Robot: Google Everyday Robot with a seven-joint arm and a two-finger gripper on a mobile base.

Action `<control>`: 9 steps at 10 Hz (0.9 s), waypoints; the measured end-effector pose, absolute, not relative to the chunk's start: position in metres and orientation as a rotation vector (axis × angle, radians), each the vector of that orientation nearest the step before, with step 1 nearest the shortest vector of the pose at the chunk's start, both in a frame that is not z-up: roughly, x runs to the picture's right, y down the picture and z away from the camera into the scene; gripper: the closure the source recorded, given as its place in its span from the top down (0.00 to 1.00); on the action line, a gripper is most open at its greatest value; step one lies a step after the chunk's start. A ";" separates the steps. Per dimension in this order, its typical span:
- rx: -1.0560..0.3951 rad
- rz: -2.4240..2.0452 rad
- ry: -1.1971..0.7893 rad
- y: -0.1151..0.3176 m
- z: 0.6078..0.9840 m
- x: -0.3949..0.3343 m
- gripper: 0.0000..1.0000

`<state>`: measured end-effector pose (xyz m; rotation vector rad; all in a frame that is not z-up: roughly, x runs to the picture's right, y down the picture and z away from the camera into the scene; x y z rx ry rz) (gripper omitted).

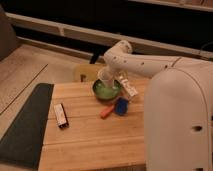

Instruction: Place the ceramic cup in the ceramic bowl

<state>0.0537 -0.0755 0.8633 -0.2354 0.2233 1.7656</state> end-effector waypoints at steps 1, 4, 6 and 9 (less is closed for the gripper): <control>-0.252 1.774 0.207 -0.078 0.868 0.053 0.00; -0.293 1.789 0.182 -0.079 0.878 0.049 0.00; -0.313 1.789 0.178 -0.078 0.884 0.047 0.00; -0.341 1.789 0.179 -0.076 0.893 0.043 0.00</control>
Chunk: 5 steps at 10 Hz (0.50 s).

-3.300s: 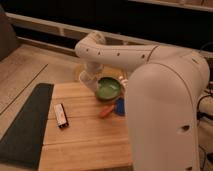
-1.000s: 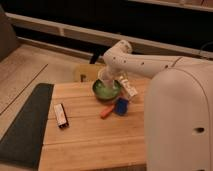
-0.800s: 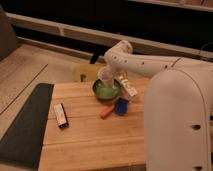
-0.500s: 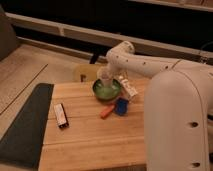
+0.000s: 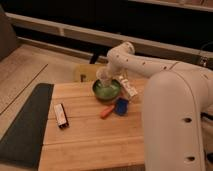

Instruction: Place the ceramic cup in the ceramic bowl

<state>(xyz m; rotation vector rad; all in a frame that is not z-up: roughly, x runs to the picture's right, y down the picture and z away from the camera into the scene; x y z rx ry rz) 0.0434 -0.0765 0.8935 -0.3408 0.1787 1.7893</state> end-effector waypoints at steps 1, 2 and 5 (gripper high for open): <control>-0.348 1.791 0.179 -0.077 0.897 0.043 0.00; -0.354 1.792 0.180 -0.077 0.900 0.042 0.00; -0.379 1.799 0.177 -0.080 0.909 0.039 0.00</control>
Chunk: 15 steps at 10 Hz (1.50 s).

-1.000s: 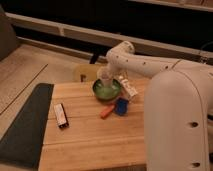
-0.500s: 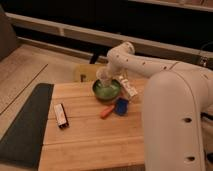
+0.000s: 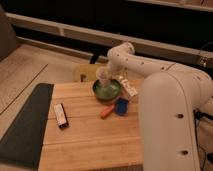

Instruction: Place the ceramic cup in the ceramic bowl

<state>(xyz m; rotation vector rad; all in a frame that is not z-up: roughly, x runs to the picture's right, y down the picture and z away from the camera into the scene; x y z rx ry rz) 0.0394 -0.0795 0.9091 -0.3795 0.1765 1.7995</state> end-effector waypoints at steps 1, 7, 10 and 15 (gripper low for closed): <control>-0.386 1.799 0.175 -0.080 0.911 0.038 0.00; -0.438 1.790 0.181 -0.072 0.927 0.024 0.00; -0.457 1.793 0.186 -0.065 0.929 0.021 0.19; -0.472 1.805 0.226 -0.044 0.920 0.024 0.70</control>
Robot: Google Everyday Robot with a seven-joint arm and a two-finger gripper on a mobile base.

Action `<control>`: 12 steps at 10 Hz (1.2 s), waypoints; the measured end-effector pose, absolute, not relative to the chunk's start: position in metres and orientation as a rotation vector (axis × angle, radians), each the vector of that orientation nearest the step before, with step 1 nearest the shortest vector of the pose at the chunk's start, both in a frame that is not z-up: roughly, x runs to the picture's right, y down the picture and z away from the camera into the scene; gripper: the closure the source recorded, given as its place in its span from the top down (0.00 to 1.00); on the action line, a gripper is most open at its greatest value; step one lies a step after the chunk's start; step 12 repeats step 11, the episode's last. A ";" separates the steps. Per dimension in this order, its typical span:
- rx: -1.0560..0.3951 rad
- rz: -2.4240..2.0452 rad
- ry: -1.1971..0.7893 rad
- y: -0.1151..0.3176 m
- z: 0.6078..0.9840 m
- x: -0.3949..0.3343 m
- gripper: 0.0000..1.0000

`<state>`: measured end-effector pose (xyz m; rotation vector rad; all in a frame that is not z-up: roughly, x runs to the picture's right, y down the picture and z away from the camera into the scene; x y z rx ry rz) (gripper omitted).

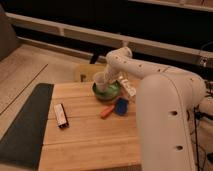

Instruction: Place the ceramic cup in the ceramic bowl

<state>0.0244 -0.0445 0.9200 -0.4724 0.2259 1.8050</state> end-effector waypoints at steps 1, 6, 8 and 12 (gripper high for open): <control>-0.477 1.809 0.229 -0.041 0.919 0.025 0.77; -0.480 1.828 0.244 -0.038 0.911 0.030 0.80; -0.448 1.822 0.251 -0.047 0.900 0.033 0.80; -0.445 1.817 0.253 -0.047 0.900 0.033 0.80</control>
